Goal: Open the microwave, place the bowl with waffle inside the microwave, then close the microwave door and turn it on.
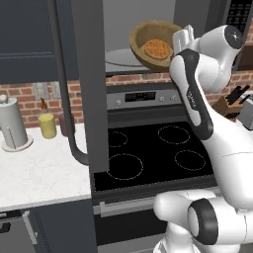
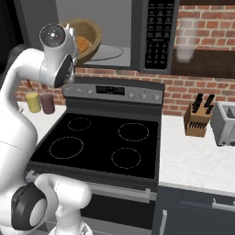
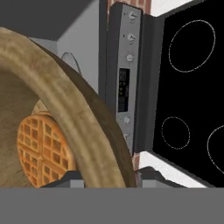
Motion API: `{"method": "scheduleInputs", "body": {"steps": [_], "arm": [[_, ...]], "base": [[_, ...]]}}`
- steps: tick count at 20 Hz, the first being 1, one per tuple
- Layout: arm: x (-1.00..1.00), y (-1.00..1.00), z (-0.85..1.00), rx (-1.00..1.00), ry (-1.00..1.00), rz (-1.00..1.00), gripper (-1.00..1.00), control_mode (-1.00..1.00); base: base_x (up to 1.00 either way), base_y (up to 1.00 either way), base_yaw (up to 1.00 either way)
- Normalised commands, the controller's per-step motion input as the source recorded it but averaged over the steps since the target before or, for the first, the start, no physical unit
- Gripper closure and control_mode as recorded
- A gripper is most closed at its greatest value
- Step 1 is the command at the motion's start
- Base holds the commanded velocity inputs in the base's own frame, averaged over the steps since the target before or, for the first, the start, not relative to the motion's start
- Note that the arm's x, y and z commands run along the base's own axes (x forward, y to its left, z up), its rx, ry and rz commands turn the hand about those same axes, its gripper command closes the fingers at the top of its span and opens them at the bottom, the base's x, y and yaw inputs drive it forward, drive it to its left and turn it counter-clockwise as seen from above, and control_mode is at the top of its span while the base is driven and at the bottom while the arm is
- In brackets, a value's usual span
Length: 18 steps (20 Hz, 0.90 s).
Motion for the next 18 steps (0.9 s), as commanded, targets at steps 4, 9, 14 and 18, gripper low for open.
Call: {"method": "scheduleInputs", "body": {"steps": [4, 9, 14, 18], "arm": [[0.29, 0.13, 0.00, 0.00, 0.00, 0.03, 1.00, -1.00], [0.28, 0.16, 0.00, 0.00, 0.00, 0.02, 1.00, -1.00], [0.18, 0.07, 0.00, 0.00, 0.00, 0.00, 1.00, -1.00], [0.08, 0.00, 0.00, 0.00, 0.01, 0.00, 1.00, -1.00]], "base": [[0.00, 0.00, 0.00], [0.00, 0.00, 0.00], [0.00, 0.00, 0.00], [0.00, 0.00, 0.00]]}}
